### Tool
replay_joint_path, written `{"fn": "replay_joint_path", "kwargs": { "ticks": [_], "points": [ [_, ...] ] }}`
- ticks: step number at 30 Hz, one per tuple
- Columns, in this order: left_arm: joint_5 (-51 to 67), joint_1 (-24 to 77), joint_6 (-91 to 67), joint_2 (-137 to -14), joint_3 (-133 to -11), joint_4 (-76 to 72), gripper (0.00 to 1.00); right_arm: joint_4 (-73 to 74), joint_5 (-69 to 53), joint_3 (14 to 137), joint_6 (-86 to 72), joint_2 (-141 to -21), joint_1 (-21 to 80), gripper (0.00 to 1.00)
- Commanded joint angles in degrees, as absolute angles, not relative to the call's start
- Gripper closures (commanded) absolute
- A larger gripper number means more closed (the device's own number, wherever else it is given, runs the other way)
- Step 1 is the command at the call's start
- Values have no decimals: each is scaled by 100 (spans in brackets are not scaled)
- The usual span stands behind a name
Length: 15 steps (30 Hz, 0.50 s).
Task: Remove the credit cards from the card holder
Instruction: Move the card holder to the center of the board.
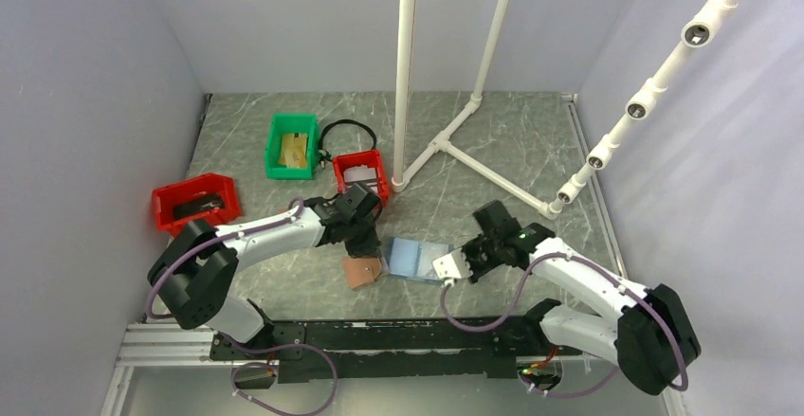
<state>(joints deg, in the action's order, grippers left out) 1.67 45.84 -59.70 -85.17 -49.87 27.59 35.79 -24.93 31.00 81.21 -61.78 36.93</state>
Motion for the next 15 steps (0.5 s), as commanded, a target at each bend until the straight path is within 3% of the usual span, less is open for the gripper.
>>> {"fn": "replay_joint_path", "kwargs": {
  "ticks": [1,7,11,15],
  "points": [
    [578,4624,-6054,-8726,-5187,2261,100,3219,-1759,3304,8135,-5948,2619,100],
    [837,4767,-6141,-9293,-5565,1857,100,2411,-1185,3393,7946,-6090,1569,98],
    [871,4938,-6249,-9674,-5821,1631,100,2048,-984,3499,7233,-5884,1439,76],
    [883,5027,-6359,-9990,-6000,1446,100,2707,-1541,3988,6645,-5536,1441,51]
  ]
}}
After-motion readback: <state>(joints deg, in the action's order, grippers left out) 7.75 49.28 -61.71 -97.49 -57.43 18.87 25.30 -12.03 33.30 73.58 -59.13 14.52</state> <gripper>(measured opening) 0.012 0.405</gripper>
